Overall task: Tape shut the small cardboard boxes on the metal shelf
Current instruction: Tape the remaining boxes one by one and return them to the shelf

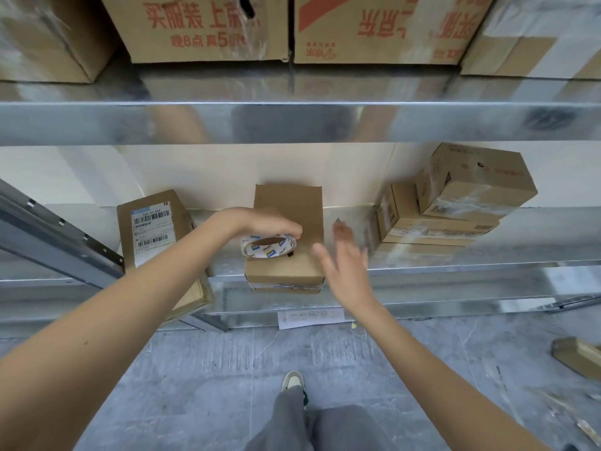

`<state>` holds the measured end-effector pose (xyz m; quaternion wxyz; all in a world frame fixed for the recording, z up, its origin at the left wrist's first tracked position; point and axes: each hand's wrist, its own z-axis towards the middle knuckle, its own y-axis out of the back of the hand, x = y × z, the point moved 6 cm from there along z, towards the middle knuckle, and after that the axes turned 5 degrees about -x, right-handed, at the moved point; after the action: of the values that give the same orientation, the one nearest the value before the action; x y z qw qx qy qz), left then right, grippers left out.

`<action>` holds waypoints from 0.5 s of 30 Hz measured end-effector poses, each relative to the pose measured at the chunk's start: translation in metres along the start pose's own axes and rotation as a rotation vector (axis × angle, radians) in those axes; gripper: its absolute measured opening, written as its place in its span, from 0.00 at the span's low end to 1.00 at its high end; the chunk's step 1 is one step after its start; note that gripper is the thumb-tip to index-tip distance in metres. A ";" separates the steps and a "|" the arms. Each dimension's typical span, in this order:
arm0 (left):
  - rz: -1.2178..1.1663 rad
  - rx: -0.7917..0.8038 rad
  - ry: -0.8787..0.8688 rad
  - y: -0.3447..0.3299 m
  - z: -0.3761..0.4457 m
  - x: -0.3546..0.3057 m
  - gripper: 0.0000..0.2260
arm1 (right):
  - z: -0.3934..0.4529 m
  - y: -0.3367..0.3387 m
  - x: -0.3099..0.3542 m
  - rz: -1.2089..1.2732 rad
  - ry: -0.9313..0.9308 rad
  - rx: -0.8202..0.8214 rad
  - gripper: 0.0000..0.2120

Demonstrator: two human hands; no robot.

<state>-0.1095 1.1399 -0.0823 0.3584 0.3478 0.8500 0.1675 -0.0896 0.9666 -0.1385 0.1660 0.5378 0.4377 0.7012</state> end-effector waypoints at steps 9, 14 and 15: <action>-0.100 -0.043 0.027 0.004 0.005 0.009 0.11 | 0.018 -0.020 -0.055 -0.375 -0.146 0.223 0.18; -0.109 -0.042 0.036 0.008 0.012 0.019 0.10 | 0.026 -0.021 -0.063 -0.365 -0.216 0.166 0.18; -0.107 -0.042 0.031 0.008 0.014 0.019 0.10 | 0.025 -0.018 -0.064 -0.287 -0.266 0.153 0.15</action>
<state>-0.1053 1.1591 -0.0966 0.3606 0.2916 0.8693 0.1711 -0.0474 0.9425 -0.1906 0.2793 0.5687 0.5360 0.5579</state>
